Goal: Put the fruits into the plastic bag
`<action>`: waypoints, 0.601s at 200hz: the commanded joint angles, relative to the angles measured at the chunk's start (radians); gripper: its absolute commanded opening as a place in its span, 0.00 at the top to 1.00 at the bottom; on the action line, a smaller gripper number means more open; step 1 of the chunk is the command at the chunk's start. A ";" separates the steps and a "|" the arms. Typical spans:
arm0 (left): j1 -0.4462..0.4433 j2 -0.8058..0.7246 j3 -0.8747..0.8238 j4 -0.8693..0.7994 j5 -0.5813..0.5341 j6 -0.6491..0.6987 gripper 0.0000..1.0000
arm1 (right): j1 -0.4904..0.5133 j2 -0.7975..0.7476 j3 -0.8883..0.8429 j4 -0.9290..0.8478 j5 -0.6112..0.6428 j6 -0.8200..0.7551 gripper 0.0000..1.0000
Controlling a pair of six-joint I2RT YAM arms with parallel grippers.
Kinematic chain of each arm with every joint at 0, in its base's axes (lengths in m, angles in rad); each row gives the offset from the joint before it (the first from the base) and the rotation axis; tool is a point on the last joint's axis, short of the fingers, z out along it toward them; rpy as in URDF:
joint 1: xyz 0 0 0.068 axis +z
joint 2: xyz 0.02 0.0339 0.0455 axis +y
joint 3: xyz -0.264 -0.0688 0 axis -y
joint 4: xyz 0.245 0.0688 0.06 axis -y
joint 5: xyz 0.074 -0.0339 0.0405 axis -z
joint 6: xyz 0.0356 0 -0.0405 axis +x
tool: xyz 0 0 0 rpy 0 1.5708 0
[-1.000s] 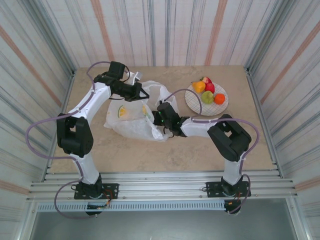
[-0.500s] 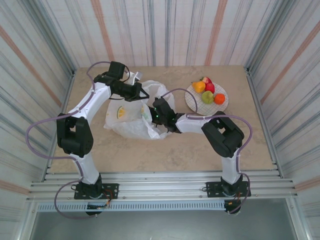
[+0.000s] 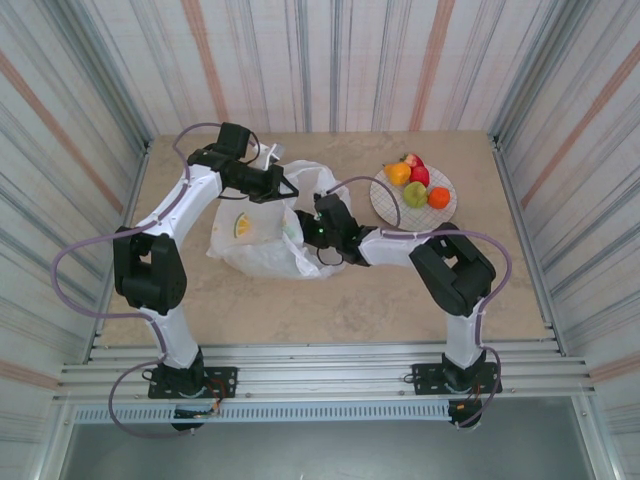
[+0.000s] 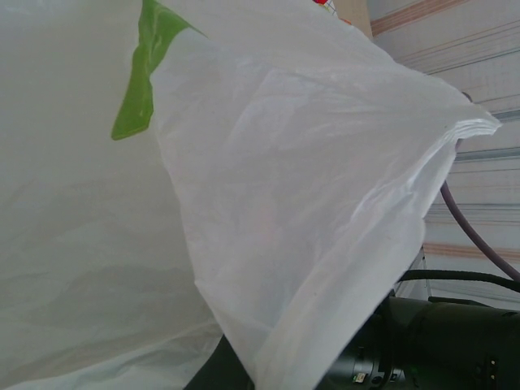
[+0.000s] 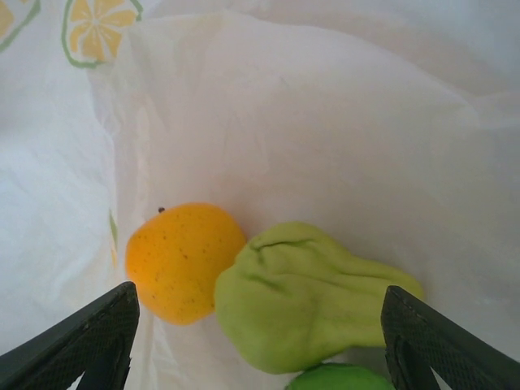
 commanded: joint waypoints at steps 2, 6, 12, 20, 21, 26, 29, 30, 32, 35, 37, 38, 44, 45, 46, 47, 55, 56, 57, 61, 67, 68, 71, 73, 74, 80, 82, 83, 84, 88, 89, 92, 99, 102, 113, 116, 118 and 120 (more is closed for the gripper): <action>-0.004 -0.049 -0.008 -0.012 0.009 -0.001 1.00 | -0.008 -0.083 -0.037 -0.057 0.007 -0.078 0.23; -0.005 -0.049 -0.007 -0.012 0.009 -0.001 1.00 | -0.008 -0.094 -0.043 -0.069 0.011 -0.090 0.23; -0.004 -0.049 -0.007 -0.012 0.007 -0.001 1.00 | -0.008 -0.105 -0.050 -0.093 0.018 -0.110 0.23; -0.004 -0.048 -0.008 -0.012 0.007 -0.001 1.00 | -0.006 -0.126 -0.060 -0.126 0.027 -0.140 0.24; -0.004 -0.048 -0.008 -0.012 0.007 0.000 1.00 | -0.006 -0.129 -0.061 -0.131 0.029 -0.147 0.24; -0.003 -0.048 -0.008 -0.013 0.007 0.001 1.00 | -0.004 -0.143 -0.069 -0.152 0.035 -0.166 0.24; -0.002 -0.049 -0.007 -0.014 0.007 0.000 1.00 | -0.005 -0.152 -0.077 -0.163 0.039 -0.178 0.24; -0.002 -0.049 -0.007 -0.014 0.007 0.000 1.00 | -0.004 -0.156 -0.078 -0.166 0.041 -0.182 0.24; -0.002 -0.049 -0.007 -0.014 0.006 0.001 1.00 | -0.003 -0.162 -0.083 -0.172 0.046 -0.191 0.24; -0.001 -0.049 -0.007 -0.014 0.005 0.001 1.00 | -0.002 -0.172 -0.089 -0.184 0.051 -0.204 0.24; -0.001 -0.049 -0.008 -0.014 0.006 0.000 1.00 | -0.001 -0.179 -0.093 -0.190 0.056 -0.211 0.24; -0.001 -0.049 -0.007 -0.014 0.005 0.000 1.00 | -0.001 -0.182 -0.095 -0.193 0.058 -0.214 0.24; 0.001 -0.048 -0.007 -0.014 0.005 0.000 1.00 | -0.001 -0.200 -0.109 -0.212 0.069 -0.239 0.24; 0.001 -0.048 -0.008 -0.014 0.005 0.000 1.00 | 0.000 -0.203 -0.111 -0.215 0.069 -0.243 0.24; 0.001 -0.049 -0.008 -0.014 0.005 0.001 1.00 | 0.001 -0.212 -0.116 -0.223 0.072 -0.252 0.24; 0.000 -0.049 -0.006 -0.014 0.005 0.000 1.00 | 0.001 -0.212 -0.116 -0.223 0.072 -0.252 0.24; 0.004 -0.049 -0.007 -0.014 0.004 0.000 1.00 | 0.001 -0.239 -0.133 -0.250 0.085 -0.282 0.24; 0.004 -0.048 -0.007 -0.014 0.004 0.000 1.00 | 0.001 -0.242 -0.136 -0.252 0.087 -0.286 0.24; 0.004 -0.048 -0.007 -0.014 0.004 0.001 1.00 | 0.001 -0.245 -0.139 -0.257 0.089 -0.290 0.24; 0.005 -0.047 -0.005 -0.014 0.004 0.000 1.00 | 0.002 -0.258 -0.147 -0.269 0.097 -0.304 0.24; 0.007 -0.047 -0.005 -0.015 0.004 0.002 1.00 | 0.002 -0.278 -0.161 -0.285 0.106 -0.322 0.24; 0.007 -0.046 -0.005 -0.015 0.003 0.001 1.00 | 0.002 -0.282 -0.164 -0.288 0.108 -0.326 0.24; 0.008 -0.047 -0.005 -0.015 0.003 0.001 1.00 | 0.001 -0.293 -0.172 -0.296 0.112 -0.335 0.24; 0.008 -0.047 -0.005 -0.015 0.004 0.002 1.00 | 0.002 -0.299 -0.178 -0.299 0.115 -0.342 0.24; 0.009 -0.048 -0.005 -0.015 0.004 0.002 1.00 | 0.001 -0.303 -0.180 -0.302 0.117 -0.345 0.24; 0.010 -0.048 -0.005 -0.014 0.002 0.002 1.00 | 0.001 -0.324 -0.196 -0.309 0.123 -0.363 0.24; 0.011 -0.048 -0.005 -0.015 0.002 0.003 1.00 | 0.001 -0.332 -0.201 -0.311 0.125 -0.369 0.24; 0.011 -0.048 -0.006 -0.015 0.002 0.002 1.00 | 0.001 -0.336 -0.203 -0.313 0.125 -0.371 0.24; 0.012 -0.048 -0.006 -0.015 0.001 0.002 1.00 | 0.001 -0.339 -0.207 -0.314 0.127 -0.375 0.24; 0.012 -0.048 -0.005 -0.015 0.002 0.002 1.00 | 0.000 -0.353 -0.220 -0.316 0.130 -0.386 0.24; 0.013 -0.048 -0.005 -0.015 0.002 0.002 1.00 | 0.000 -0.357 -0.221 -0.316 0.130 -0.388 0.24; 0.014 -0.048 -0.005 -0.015 0.002 0.002 1.00 | -0.001 -0.367 -0.231 -0.318 0.131 -0.396 0.24; 0.014 -0.048 -0.005 -0.015 0.002 0.002 1.00 | -0.001 -0.394 -0.247 -0.320 0.134 -0.413 0.24; 0.016 -0.048 -0.005 -0.015 0.000 0.002 1.00 | -0.001 -0.405 -0.254 -0.322 0.138 -0.419 0.24; 0.016 -0.047 -0.005 -0.015 -0.001 0.003 1.00 | -0.004 -0.443 -0.275 -0.330 0.142 -0.442 0.24; 0.017 -0.048 -0.006 -0.015 0.000 0.002 1.00 | -0.004 -0.453 -0.279 -0.332 0.143 -0.448 0.24; 0.016 -0.048 -0.006 -0.015 0.000 0.002 1.00 | -0.004 -0.461 -0.282 -0.333 0.144 -0.451 0.24; 0.017 -0.048 -0.005 -0.015 0.000 0.002 1.00 | -0.005 -0.466 -0.287 -0.334 0.144 -0.456 0.24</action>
